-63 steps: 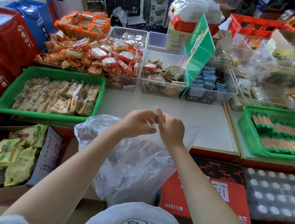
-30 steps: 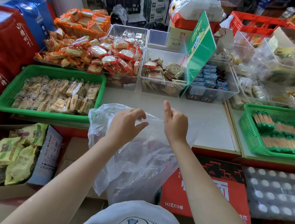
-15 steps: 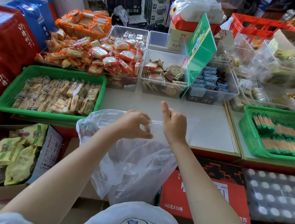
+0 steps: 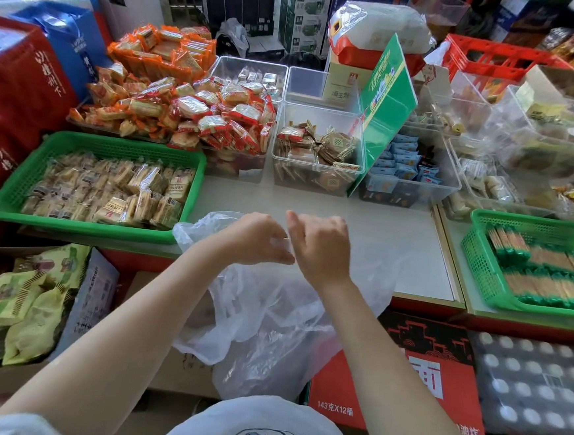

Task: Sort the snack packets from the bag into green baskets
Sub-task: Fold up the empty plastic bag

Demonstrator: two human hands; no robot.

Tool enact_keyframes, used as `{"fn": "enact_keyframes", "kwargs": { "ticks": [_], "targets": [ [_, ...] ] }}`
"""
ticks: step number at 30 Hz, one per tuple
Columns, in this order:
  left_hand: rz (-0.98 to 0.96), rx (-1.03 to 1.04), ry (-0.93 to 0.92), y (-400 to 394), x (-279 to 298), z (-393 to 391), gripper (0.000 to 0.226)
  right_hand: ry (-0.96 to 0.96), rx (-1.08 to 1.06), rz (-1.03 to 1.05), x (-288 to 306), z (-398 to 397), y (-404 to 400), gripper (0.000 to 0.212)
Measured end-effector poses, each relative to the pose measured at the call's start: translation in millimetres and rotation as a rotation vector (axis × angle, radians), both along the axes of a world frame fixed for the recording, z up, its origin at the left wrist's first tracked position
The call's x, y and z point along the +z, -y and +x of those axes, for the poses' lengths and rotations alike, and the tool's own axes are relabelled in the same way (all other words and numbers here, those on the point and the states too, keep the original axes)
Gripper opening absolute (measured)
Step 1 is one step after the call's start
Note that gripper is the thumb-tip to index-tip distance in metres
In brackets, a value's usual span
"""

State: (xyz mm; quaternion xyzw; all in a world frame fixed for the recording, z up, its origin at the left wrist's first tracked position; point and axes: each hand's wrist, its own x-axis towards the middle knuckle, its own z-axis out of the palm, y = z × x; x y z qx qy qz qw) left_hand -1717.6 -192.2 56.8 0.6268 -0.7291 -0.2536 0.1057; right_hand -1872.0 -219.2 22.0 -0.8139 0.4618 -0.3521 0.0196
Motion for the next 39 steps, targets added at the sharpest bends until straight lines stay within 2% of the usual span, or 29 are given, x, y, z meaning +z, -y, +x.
{"fn": "enact_keyframes", "kwargs": {
  "ticks": [2, 6, 8, 11, 13, 16, 21, 22, 24, 27, 28, 30, 32, 35, 39],
  "targets": [
    [0.003, -0.011, 0.001, 0, 2, 0, 0.031, -0.011, -0.053, 0.012, -8, 1, 0, 0.062],
    [0.02, -0.023, 0.213, -6, 1, 24, 0.021, -0.048, -0.13, 0.079, -9, -23, 11, 0.06],
    [0.048, 0.011, 0.235, -9, -1, 40, 0.009, -0.096, -0.183, 0.176, -9, -39, 18, 0.061],
    [0.063, 0.039, 0.162, -11, 1, 47, 0.005, -0.139, -0.225, 0.297, -4, -47, 23, 0.059],
    [0.041, 0.032, 0.105, -11, 3, 41, 0.004, -0.144, -0.18, 0.327, 3, -39, 19, 0.058],
    [0.018, 0.005, -0.023, -10, 6, 30, 0.007, -0.102, -0.088, 0.252, 5, -19, 8, 0.055],
    [-0.067, -0.014, -0.21, -13, 7, 25, 0.007, 0.018, -0.122, 0.118, -6, -2, -1, 0.054],
    [-0.105, 0.028, -0.229, -14, 3, 27, 0.009, 0.034, -0.134, 0.106, -6, -3, -1, 0.055],
    [-0.228, 0.195, -0.24, -17, -11, 32, 0.026, 0.059, -0.175, 0.13, -7, -8, 3, 0.058],
    [-0.479, 0.61, -0.286, -35, -25, 31, 0.031, 0.081, -0.273, 0.205, -8, -16, 11, 0.058],
    [-0.482, 0.744, -0.293, -43, -27, 27, 0.04, 0.085, -0.306, 0.22, -6, -18, 14, 0.057],
    [-0.275, 0.85, -0.294, -53, -26, 17, 0.062, 0.08, -0.343, 0.249, -4, -19, 16, 0.056],
    [-0.017, 0.758, -0.325, -55, -20, 2, 0.073, 0.071, -0.351, 0.269, -2, -17, 17, 0.056],
    [0.111, 0.721, -0.58, -48, -11, -18, 0.06, 0.086, -0.321, 0.289, -1, -10, 13, 0.061],
    [0.222, 0.907, -1.104, -37, -16, -21, 0.031, 0.075, -0.284, 0.296, 0, -4, 4, 0.07]
  ]
}}
